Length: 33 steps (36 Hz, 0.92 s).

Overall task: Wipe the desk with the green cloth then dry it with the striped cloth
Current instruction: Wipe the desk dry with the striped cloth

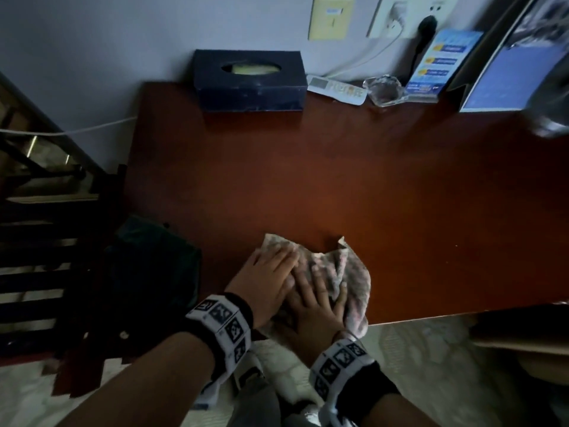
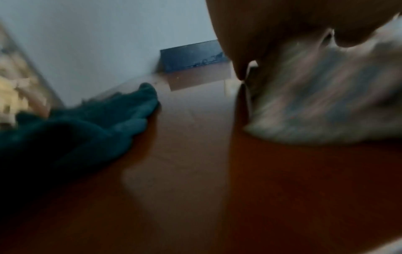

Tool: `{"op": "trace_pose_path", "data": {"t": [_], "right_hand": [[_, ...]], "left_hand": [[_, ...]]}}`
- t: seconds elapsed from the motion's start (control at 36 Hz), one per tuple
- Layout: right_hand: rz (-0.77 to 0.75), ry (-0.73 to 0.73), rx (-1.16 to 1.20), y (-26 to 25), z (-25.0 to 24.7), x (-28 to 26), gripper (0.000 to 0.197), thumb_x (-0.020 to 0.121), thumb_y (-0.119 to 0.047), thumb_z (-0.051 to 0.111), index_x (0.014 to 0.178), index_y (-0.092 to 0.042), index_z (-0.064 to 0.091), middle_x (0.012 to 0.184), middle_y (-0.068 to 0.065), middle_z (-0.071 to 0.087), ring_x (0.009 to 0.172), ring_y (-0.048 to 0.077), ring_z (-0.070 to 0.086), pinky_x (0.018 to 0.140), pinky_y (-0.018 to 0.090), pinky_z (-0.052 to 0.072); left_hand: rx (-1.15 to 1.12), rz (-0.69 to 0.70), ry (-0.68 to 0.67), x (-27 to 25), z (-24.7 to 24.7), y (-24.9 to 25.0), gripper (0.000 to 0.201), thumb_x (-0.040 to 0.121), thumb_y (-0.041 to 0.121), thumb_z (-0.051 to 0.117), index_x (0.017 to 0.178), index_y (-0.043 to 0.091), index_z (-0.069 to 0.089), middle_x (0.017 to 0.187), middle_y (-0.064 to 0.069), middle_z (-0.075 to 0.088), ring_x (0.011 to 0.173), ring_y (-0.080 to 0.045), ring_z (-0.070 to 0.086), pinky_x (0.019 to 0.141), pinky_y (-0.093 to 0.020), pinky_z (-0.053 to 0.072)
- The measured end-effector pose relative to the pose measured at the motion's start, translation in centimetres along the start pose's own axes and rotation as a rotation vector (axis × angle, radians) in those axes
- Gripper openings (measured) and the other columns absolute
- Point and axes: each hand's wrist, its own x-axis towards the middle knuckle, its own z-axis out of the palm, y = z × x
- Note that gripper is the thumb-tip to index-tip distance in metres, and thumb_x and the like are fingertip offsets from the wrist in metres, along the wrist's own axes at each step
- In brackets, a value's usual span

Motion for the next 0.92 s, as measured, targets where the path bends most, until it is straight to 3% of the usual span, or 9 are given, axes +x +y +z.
{"op": "trace_pose_path", "data": {"t": [0.06, 0.14, 0.22, 0.39, 0.53, 0.58, 0.69, 0.78, 0.92], "right_hand": [[0.008, 0.002, 0.0, 2.2, 0.0, -0.2, 0.069, 0.083, -0.075, 0.021, 0.14, -0.055, -0.012, 0.142, -0.024, -0.039, 0.135, 0.012, -0.036, 0.102, 0.059, -0.023], [-0.019, 0.018, -0.039, 4.8, -0.8, -0.5, 0.067, 0.073, -0.083, 0.009, 0.133, -0.064, -0.016, 0.143, -0.027, -0.037, 0.135, 0.009, -0.036, 0.103, 0.059, -0.025], [0.002, 0.057, -0.039, 7.0, -1.4, -0.5, 0.063, 0.069, -0.083, 0.003, 0.127, -0.069, -0.017, 0.144, -0.027, -0.036, 0.134, 0.008, -0.037, 0.103, 0.058, -0.026], [0.277, 0.139, 0.051, 10.5, -2.4, -0.4, 0.07, 0.077, -0.082, 0.023, 0.127, -0.068, -0.023, 0.142, -0.023, -0.042, 0.135, 0.014, -0.037, 0.107, 0.06, -0.019], [0.48, 0.149, 0.091, 7.1, -1.9, -0.1, 0.075, 0.075, -0.082, 0.013, 0.13, -0.058, -0.032, 0.146, -0.01, -0.041, 0.134, 0.022, -0.038, 0.105, 0.066, -0.018], [0.433, 0.175, 0.08, 4.7, -0.7, 0.2, 0.075, 0.077, -0.081, 0.016, 0.135, -0.057, -0.025, 0.153, -0.005, -0.03, 0.137, 0.026, -0.032, 0.103, 0.069, -0.014], [0.315, 0.177, 0.005, 0.6, 0.5, 0.4, 0.07, 0.078, -0.079, 0.026, 0.142, -0.051, 0.025, 0.152, 0.002, 0.031, 0.138, 0.036, 0.022, 0.095, 0.073, 0.015], [0.24, 0.15, -0.067, -0.2, 0.5, 0.4, 0.068, 0.081, -0.079, 0.02, 0.143, -0.051, 0.023, 0.154, 0.0, 0.029, 0.138, 0.035, 0.024, 0.093, 0.071, 0.019], [0.23, 0.083, -0.119, 4.1, 0.0, 0.3, 0.078, 0.071, -0.084, 0.033, 0.142, -0.054, 0.02, 0.155, -0.006, 0.024, 0.137, 0.026, 0.025, 0.098, 0.062, 0.012]], "left_hand": [[0.121, -0.015, -0.053, -0.1, 0.6, -0.2, 0.063, 0.089, 0.048, -0.003, 0.146, 0.028, -0.02, 0.15, 0.014, -0.027, 0.142, -0.007, -0.019, 0.11, -0.057, -0.011], [0.191, 0.011, -0.062, 0.4, 0.7, -0.2, 0.065, 0.076, 0.053, -0.018, 0.136, 0.032, -0.033, 0.143, 0.015, -0.04, 0.135, -0.007, -0.031, 0.099, -0.065, -0.022], [0.209, -0.013, -0.11, 1.2, 0.4, -0.2, 0.067, 0.069, 0.058, -0.024, 0.132, 0.037, -0.036, 0.143, 0.014, -0.041, 0.131, -0.012, -0.037, 0.096, -0.068, -0.024], [0.227, -0.029, -0.14, 2.1, -0.7, -1.3, 0.07, 0.063, 0.064, -0.025, 0.129, 0.045, -0.034, 0.142, 0.01, -0.042, 0.137, -0.019, -0.034, 0.101, -0.067, -0.019], [0.186, -0.101, -0.052, 3.0, -3.0, -2.9, 0.073, 0.073, 0.062, -0.018, 0.143, 0.041, -0.023, 0.143, 0.012, -0.038, 0.143, -0.018, -0.023, 0.109, -0.061, -0.009], [0.16, -0.162, -0.012, 3.8, -4.2, -4.1, 0.061, 0.091, 0.059, 0.001, 0.146, 0.04, -0.015, 0.151, 0.011, -0.03, 0.144, -0.017, -0.02, 0.111, -0.06, -0.007], [0.128, -0.274, 0.032, 5.6, -6.3, -7.0, 0.058, 0.098, 0.05, 0.019, 0.149, 0.037, -0.007, 0.156, 0.008, -0.021, 0.144, -0.018, -0.017, 0.113, -0.058, -0.004], [0.101, -0.355, 0.023, 7.0, -7.3, -8.6, 0.059, 0.098, 0.051, 0.018, 0.148, 0.037, -0.01, 0.156, 0.006, -0.022, 0.144, -0.02, -0.017, 0.113, -0.057, -0.003], [-0.014, -0.492, -0.056, 9.6, -8.8, -9.6, 0.063, 0.096, 0.057, 0.014, 0.147, 0.036, -0.017, 0.154, 0.002, -0.027, 0.144, -0.021, -0.019, 0.113, -0.058, -0.004]]}}
